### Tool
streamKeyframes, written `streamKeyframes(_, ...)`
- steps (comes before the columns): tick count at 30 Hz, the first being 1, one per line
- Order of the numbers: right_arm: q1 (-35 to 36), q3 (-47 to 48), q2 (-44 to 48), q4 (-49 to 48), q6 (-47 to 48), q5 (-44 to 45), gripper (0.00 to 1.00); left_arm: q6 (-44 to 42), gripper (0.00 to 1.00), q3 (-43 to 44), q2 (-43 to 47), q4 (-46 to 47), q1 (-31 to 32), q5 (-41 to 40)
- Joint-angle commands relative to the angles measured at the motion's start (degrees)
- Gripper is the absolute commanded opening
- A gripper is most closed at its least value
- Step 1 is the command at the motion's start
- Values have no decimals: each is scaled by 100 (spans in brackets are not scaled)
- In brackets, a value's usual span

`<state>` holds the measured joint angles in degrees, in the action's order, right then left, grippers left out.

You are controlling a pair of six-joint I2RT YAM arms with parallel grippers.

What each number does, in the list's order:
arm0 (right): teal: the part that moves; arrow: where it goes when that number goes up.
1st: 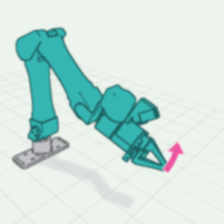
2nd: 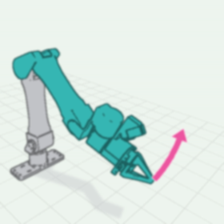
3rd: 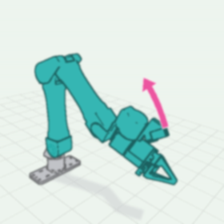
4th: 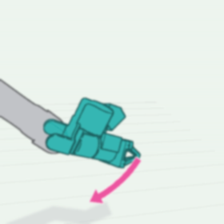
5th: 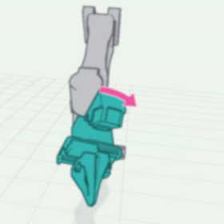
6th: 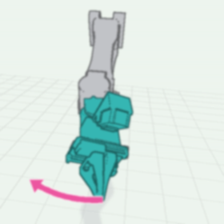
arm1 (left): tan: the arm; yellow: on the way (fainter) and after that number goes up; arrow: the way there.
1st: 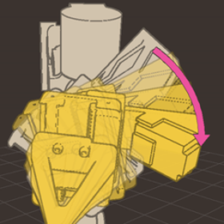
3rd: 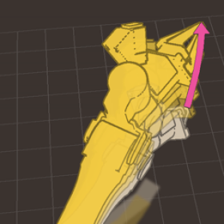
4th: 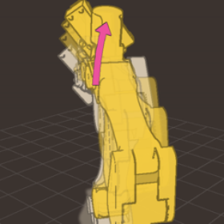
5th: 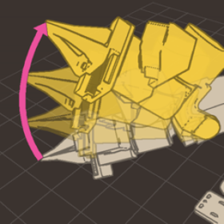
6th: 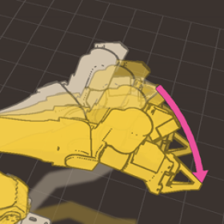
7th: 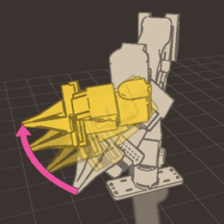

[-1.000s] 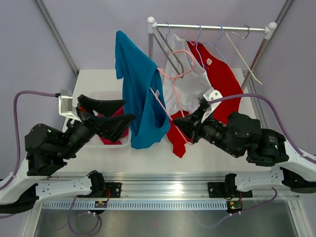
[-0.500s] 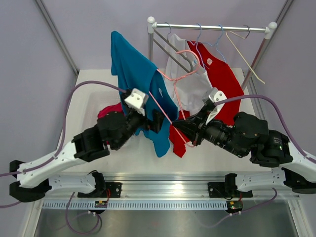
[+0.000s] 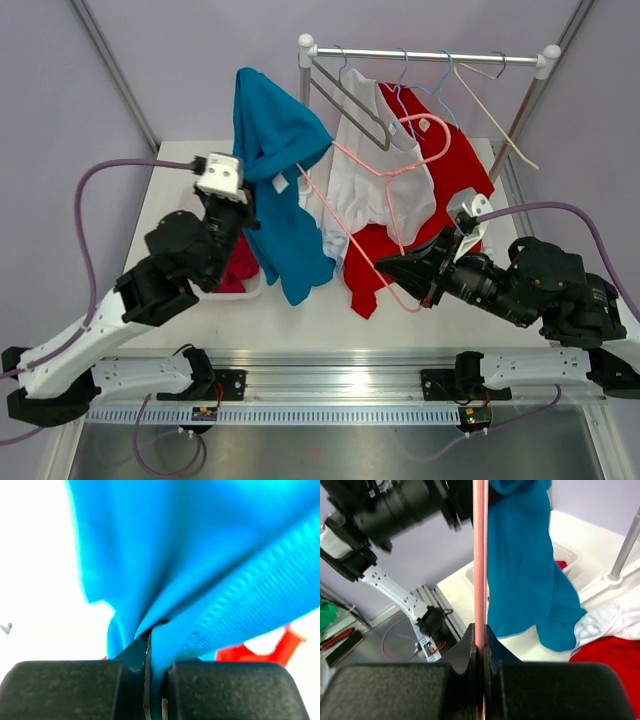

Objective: Remove the t-shirt from the hanger

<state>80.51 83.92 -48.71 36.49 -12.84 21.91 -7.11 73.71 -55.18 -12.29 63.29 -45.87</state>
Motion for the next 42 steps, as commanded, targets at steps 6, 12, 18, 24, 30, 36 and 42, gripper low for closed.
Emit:
streamKeyframes(6, 0, -454, 115, 1272, -851, -1706, 0, 87, 0, 1416, -194, -45, -1686, 736)
streamKeyframes(12, 0, -886, 1265, 1344, -1194, -1947, 0, 211, 0, 2925, -880, -458, -2417, 1185)
streamKeyframes(18, 0, -798, 1329, 1378, -1124, -1551, 0, -62, 0, 4177, -1609, -924, -2882, 1203)
streamKeyframes(24, 0, -754, 889, 1405, -992, -952, 0, 718, 0, 3221, -1356, -941, -4022, 1720)
streamKeyframes(30, 0, -710, 881, 1255, -861, -487, 0, 1546, 0, 1947, -986, -915, -5009, 2477)
streamKeyframes(36, -9, -333, 136, 1807, -1027, 1155, 0, 2468, 4, 288, -575, -897, -5177, 2653)
streamKeyframes(42, 0, 36, -191, 2186, -1107, 2702, 0, 3093, 40, -1059, 295, -906, -5177, 2855)
